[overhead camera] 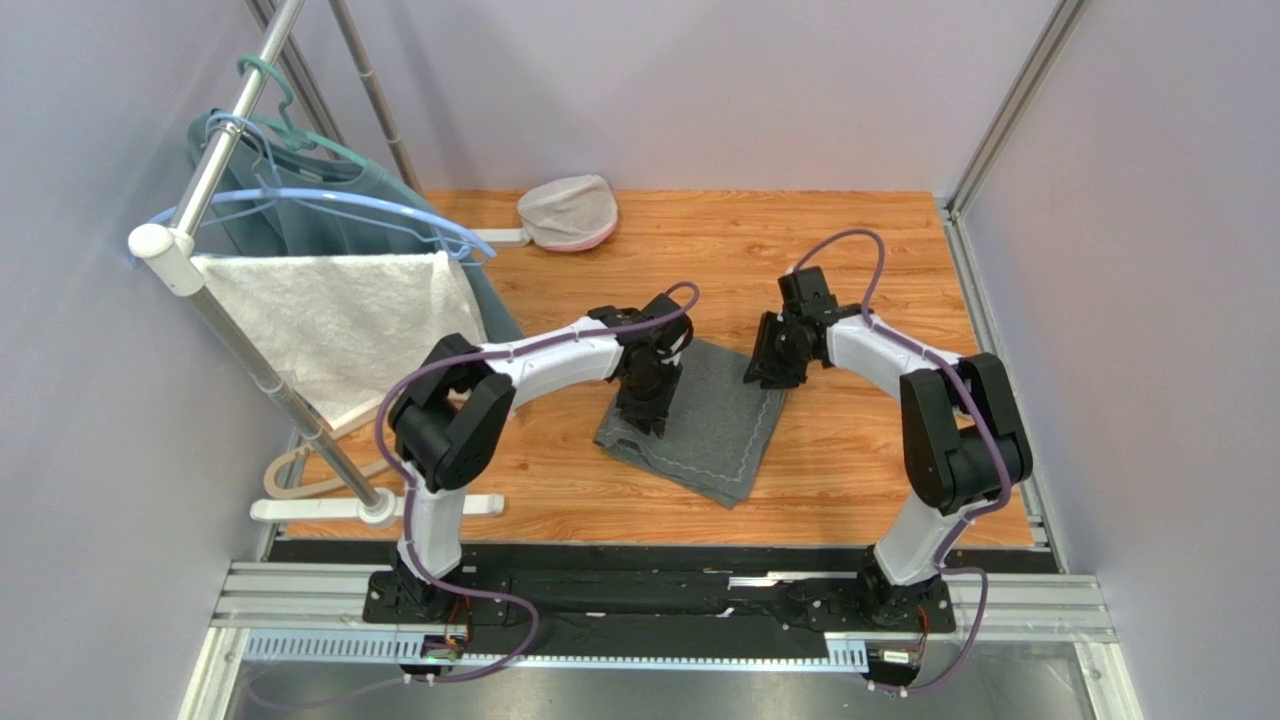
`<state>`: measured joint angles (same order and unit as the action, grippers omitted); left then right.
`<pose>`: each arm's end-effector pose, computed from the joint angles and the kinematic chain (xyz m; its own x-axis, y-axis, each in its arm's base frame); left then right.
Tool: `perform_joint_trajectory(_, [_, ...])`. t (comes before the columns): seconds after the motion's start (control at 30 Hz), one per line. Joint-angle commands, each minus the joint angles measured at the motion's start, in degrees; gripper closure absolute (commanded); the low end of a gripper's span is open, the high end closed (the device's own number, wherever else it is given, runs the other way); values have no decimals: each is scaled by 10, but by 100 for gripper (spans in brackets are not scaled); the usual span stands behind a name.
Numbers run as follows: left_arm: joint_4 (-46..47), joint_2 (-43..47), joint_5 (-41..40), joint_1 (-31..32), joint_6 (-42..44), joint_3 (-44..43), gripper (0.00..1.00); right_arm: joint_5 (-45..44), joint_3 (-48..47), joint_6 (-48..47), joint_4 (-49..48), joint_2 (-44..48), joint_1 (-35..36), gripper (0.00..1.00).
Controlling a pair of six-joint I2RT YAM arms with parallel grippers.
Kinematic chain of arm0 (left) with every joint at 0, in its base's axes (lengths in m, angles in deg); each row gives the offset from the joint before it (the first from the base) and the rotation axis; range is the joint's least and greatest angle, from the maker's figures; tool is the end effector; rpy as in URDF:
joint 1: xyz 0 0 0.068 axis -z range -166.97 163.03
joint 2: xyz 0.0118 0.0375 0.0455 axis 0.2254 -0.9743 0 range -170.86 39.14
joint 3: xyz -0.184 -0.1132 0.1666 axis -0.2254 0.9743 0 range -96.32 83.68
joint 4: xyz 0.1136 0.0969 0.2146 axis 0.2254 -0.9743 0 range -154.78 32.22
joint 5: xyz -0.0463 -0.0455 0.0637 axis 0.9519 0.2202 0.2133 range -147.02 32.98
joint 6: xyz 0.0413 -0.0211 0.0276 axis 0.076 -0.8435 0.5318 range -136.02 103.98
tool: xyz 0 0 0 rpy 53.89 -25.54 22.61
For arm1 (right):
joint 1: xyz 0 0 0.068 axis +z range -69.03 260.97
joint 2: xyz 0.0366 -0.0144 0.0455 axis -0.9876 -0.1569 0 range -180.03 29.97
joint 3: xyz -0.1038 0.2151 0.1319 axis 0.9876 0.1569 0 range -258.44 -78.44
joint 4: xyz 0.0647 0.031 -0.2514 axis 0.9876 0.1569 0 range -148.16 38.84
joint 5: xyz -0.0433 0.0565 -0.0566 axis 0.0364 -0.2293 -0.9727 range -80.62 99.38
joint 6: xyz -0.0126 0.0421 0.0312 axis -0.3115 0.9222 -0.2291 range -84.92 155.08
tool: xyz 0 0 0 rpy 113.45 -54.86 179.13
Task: Fold the napkin into a case and place the utensils inside
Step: Rotate the square-folded napkin at the center of the board.
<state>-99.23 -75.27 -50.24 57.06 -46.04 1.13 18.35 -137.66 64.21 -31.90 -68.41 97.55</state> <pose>0.2847 -0.2811 0.1708 -0.9538 0.2311 -0.1919 0.2742 0.9308 -0.2416 0.3164 0.0999 0.1672 -0.9288 0.2252 -0.2943 0.1238 0.9371 0.3264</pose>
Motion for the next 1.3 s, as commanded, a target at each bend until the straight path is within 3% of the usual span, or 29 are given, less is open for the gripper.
perform_joint_trajectory(0.0, [-7, 117, -10, 11, -20, 12, 61, -19, -57, -61, 75, 28, 0, 54])
perform_joint_trajectory(0.1, [-15, 169, -29, 11, -9, 33, 53, -7, -15, -57, 98, 88, 3, 40])
perform_joint_trajectory(0.2, [8, 178, -20, 4, 19, 62, 54, 55, 59, -38, 51, 141, 13, 37])
perform_joint_trajectory(0.27, [39, 166, 30, -3, 39, 58, 64, 110, 88, 1, -20, 145, 17, 40])
perform_joint_trajectory(0.3, [64, 146, 44, -3, 44, 49, 66, 118, 105, 17, -40, 140, 17, 48])
perform_joint_trajectory(0.43, [67, 50, 31, -4, 46, -23, 71, 95, 81, 35, -64, 89, 17, 65])
perform_joint_trajectory(0.57, [30, -32, -10, -3, 13, -67, 75, 77, 18, -10, -64, 12, 6, 70])
perform_joint_trajectory(0.77, [38, -13, -45, 23, -5, -33, 70, 53, -110, -92, 0, -80, 6, 70])
perform_joint_trajectory(0.83, [40, 36, -50, 24, -14, -19, 64, 33, -113, -92, 20, -60, 6, 68])
perform_joint_trajectory(0.93, [33, 112, -67, 24, -21, 18, 53, 10, -72, -62, 78, 20, 6, 50])
perform_joint_trajectory(0.97, [22, 125, -67, 23, -25, 22, 44, 9, -34, -52, 85, 42, 6, 41])
perform_joint_trajectory(1.0, [12, 139, -62, 23, -28, 24, 42, 13, -10, -43, 88, 63, 6, 39])
perform_joint_trajectory(1.1, [-25, 137, -18, 21, -51, 28, 40, 18, 58, -25, 101, 140, 6, 35])
perform_joint_trajectory(1.2, [5, 155, -24, 22, -65, 67, 41, 17, 101, -10, 93, 197, 5, 34])
perform_joint_trajectory(1.27, [58, 170, -29, 19, -60, 96, 52, 28, 113, -11, 78, 216, 4, 35])
